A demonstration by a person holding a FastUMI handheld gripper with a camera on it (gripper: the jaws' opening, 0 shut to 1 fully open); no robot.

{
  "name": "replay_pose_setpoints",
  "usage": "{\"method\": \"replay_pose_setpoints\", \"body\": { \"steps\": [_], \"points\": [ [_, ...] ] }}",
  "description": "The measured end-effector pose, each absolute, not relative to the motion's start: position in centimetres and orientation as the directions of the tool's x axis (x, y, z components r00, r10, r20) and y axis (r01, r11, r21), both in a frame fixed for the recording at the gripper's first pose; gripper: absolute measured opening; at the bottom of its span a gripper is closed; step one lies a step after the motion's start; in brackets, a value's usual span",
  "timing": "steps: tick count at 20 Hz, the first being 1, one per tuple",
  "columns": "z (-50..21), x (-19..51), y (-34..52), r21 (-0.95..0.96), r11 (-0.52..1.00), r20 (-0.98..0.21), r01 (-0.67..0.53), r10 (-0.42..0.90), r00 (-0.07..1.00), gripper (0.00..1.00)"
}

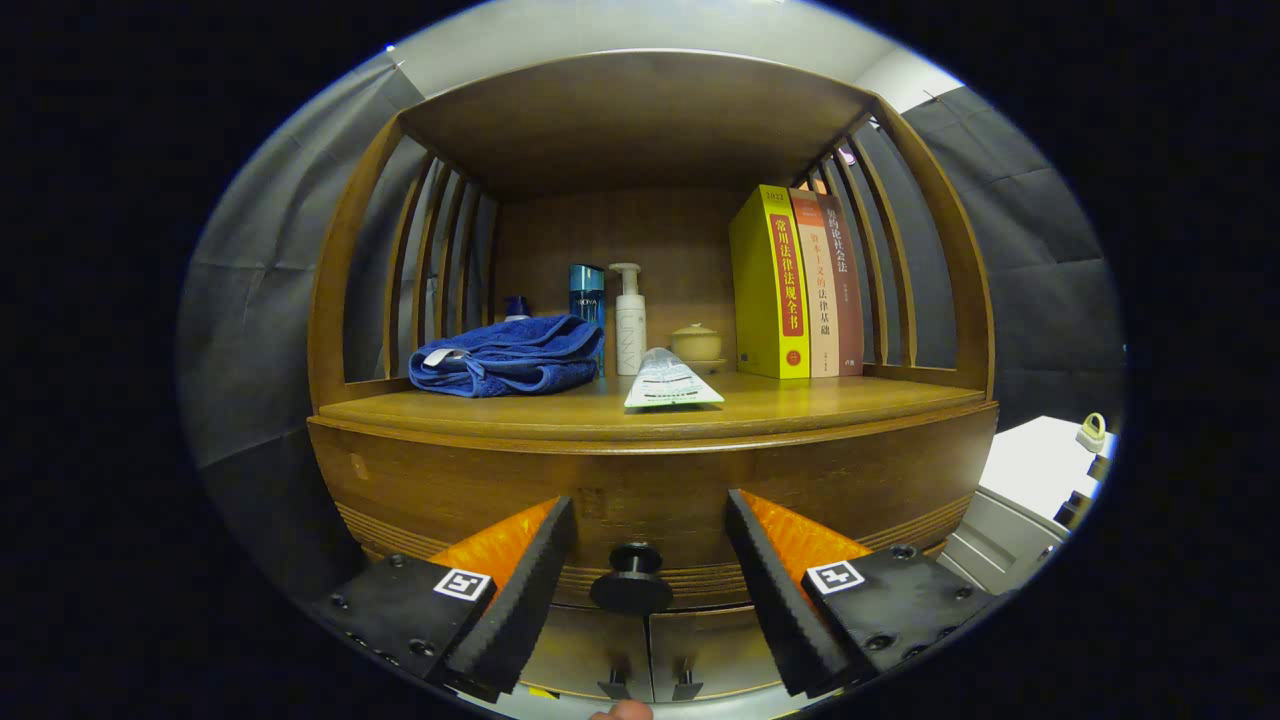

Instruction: Pull open the drawer, take out the items inside it, and place them on the countertop above the cabinet.

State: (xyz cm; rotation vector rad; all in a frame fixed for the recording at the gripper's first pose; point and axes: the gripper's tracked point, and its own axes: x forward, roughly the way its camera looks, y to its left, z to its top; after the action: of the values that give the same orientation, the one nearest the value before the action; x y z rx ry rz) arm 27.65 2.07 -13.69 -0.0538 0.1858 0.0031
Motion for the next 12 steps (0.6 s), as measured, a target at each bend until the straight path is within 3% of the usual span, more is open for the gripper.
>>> {"method": "replay_pose_setpoints", "body": {
  "steps": [12],
  "points": [
    [-4.0,15.6,6.3,-0.084,0.993,-0.139,-0.087,0.074,0.988,0.99]
  ]
}}
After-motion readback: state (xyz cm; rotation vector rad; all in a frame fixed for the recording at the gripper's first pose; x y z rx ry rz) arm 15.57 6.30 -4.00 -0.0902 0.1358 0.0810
